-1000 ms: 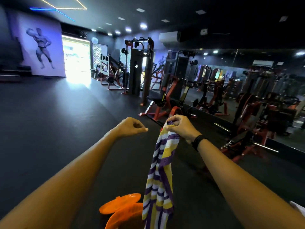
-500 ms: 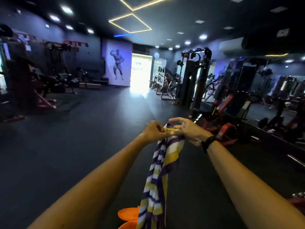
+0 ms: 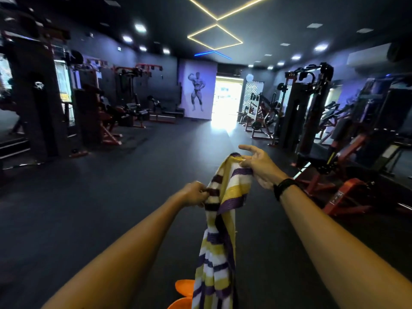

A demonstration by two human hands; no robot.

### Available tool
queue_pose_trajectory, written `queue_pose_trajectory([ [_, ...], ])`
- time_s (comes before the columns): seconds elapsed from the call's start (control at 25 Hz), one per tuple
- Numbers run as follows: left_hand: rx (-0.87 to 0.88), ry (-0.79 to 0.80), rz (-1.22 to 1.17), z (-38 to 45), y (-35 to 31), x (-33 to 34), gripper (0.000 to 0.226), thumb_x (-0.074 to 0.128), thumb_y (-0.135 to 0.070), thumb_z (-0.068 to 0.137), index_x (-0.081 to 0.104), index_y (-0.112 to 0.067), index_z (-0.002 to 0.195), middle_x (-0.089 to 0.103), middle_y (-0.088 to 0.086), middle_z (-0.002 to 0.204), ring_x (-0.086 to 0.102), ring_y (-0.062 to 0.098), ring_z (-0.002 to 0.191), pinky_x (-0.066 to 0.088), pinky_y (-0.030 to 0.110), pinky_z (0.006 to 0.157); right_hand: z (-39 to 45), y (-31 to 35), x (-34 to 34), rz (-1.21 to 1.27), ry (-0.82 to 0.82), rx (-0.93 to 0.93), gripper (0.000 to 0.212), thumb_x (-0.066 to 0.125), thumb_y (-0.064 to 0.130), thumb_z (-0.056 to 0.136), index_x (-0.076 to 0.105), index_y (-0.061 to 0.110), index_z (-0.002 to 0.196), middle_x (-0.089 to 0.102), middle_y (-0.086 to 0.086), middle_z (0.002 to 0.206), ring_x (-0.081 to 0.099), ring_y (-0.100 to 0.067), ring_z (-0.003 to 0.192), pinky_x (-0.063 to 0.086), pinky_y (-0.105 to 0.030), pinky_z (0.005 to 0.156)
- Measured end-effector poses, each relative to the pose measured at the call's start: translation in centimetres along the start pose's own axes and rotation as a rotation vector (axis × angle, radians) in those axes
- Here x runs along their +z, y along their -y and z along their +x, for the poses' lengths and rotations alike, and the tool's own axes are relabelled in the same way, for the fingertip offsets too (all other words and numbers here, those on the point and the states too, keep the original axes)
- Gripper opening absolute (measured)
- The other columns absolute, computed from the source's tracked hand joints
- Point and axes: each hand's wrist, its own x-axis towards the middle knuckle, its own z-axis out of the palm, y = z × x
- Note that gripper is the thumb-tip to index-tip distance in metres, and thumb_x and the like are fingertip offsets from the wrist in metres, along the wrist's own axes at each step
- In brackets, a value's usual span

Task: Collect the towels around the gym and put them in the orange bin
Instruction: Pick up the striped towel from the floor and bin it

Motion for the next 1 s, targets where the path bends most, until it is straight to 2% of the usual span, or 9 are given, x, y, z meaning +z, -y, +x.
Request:
queue_pose_trajectory([
  [0.12, -0.062, -0.115, -0.323, 0.2, 0.1, -1.3, 0.024, 0.037, -0.015, 0.099, 0.054, -0.009, 0.083, 0.058, 0.010, 0.080, 0.063, 0.026, 0.074, 0.057, 0.038, 0.060, 0.6, -0.5, -0.2, -0.129, -0.109, -0.037, 0.044, 0.059, -0.013, 0.079, 0.059, 0.013, 0.115, 0.068, -0.021, 0.097, 0.065, -0.029, 0.080, 0.055, -0.040, 0.076],
  [0.24, -0.077, -0.166, -0.517, 0.3, -1.4, -2.4, 0.028, 0.033, -0.015, 0.102, 0.050, -0.008, 0.081, 0.051, 0.007, 0.070, 0.057, 0.015, 0.052, 0.054, 0.029, 0.045, 1.7, -1.4, 0.7, -0.298, -0.199, -0.040, 0.028, 0.071, 0.007, 0.069, 0.064, 0.025, 0.089, 0.069, -0.014, 0.083, 0.066, -0.030, 0.074, 0.057, -0.040, 0.071],
  [0.36, -0.102, -0.147, -0.691, 0.7, -2.6, -2.6, 0.025, 0.031, -0.014, 0.102, 0.053, -0.006, 0.092, 0.055, 0.009, 0.073, 0.057, 0.014, 0.048, 0.053, 0.026, 0.045, 2.0, -1.5, 3.0, -0.401, -0.122, -0.070, 0.022, 0.073, 0.008, 0.071, 0.063, 0.022, 0.085, 0.060, -0.006, 0.068, 0.058, -0.019, 0.061, 0.047, -0.031, 0.062],
  [0.48, -0.120, -0.156, -0.834, 1.3, -2.9, -3.0, 0.024, 0.032, -0.011, 0.101, 0.054, -0.002, 0.100, 0.061, 0.015, 0.078, 0.065, 0.017, 0.050, 0.055, 0.025, 0.049, 1.9, -1.4, 5.0, -0.400, 0.084, -0.068, 0.035, 0.083, 0.015, 0.068, 0.065, 0.015, 0.098, 0.061, -0.010, 0.075, 0.060, -0.020, 0.069, 0.053, -0.037, 0.069],
  [0.56, -0.131, -0.199, -0.903, 1.6, -2.8, -3.4, 0.026, 0.031, -0.009, 0.102, 0.054, 0.003, 0.101, 0.062, 0.017, 0.079, 0.066, 0.019, 0.050, 0.056, 0.026, 0.050, 2.4, -1.5, 5.4, -0.493, 0.087, -0.081, 0.049, 0.089, 0.033, 0.056, 0.066, 0.020, 0.097, 0.063, -0.009, 0.089, 0.061, -0.022, 0.082, 0.054, -0.038, 0.077],
  [0.64, -0.122, -0.245, -0.966, 1.7, -2.9, -3.7, 0.026, 0.033, -0.009, 0.102, 0.055, 0.005, 0.105, 0.064, 0.017, 0.078, 0.067, 0.018, 0.051, 0.059, 0.028, 0.053, 2.7, -1.5, 5.6, -0.665, 0.094, -0.115, 0.040, 0.085, 0.033, 0.063, 0.067, 0.020, 0.096, 0.063, -0.004, 0.097, 0.058, -0.020, 0.092, 0.051, -0.030, 0.077],
  [0.8, 0.009, -0.272, -0.930, 1.5, -2.7, -3.6, 0.016, 0.058, -0.023, 0.095, 0.059, -0.007, 0.095, 0.069, 0.006, 0.079, 0.067, 0.015, 0.068, 0.058, 0.033, 0.074, 2.8, -1.5, 6.4, -0.715, -0.003, -0.203, 0.008, 0.075, 0.018, 0.077, 0.069, 0.016, 0.081, 0.053, 0.006, 0.065, 0.049, -0.010, 0.065, 0.031, -0.010, 0.046],
  [0.88, 0.074, -0.242, -0.931, 1.4, -2.0, -3.0, 0.022, 0.066, -0.026, 0.090, 0.055, -0.008, 0.096, 0.068, 0.004, 0.081, 0.066, 0.014, 0.072, 0.058, 0.031, 0.072, 3.1, -1.7, 6.7, -0.639, -0.097, -0.180, 0.009, 0.077, 0.019, 0.077, 0.068, 0.016, 0.079, 0.052, 0.006, 0.062, 0.049, -0.009, 0.061, 0.035, -0.015, 0.048],
  [1.0, 0.165, -0.207, -0.728, 1.2, 0.1, -1.0, 0.018, 0.069, -0.018, 0.087, 0.056, -0.007, 0.091, 0.062, 0.005, 0.077, 0.061, 0.013, 0.067, 0.054, 0.030, 0.067, 4.0, -1.7, 6.4, -0.428, -0.245, -0.113, 0.011, 0.079, 0.016, 0.074, 0.068, 0.016, 0.075, 0.066, -0.004, 0.074, 0.064, -0.023, 0.075, 0.053, -0.030, 0.064],
])
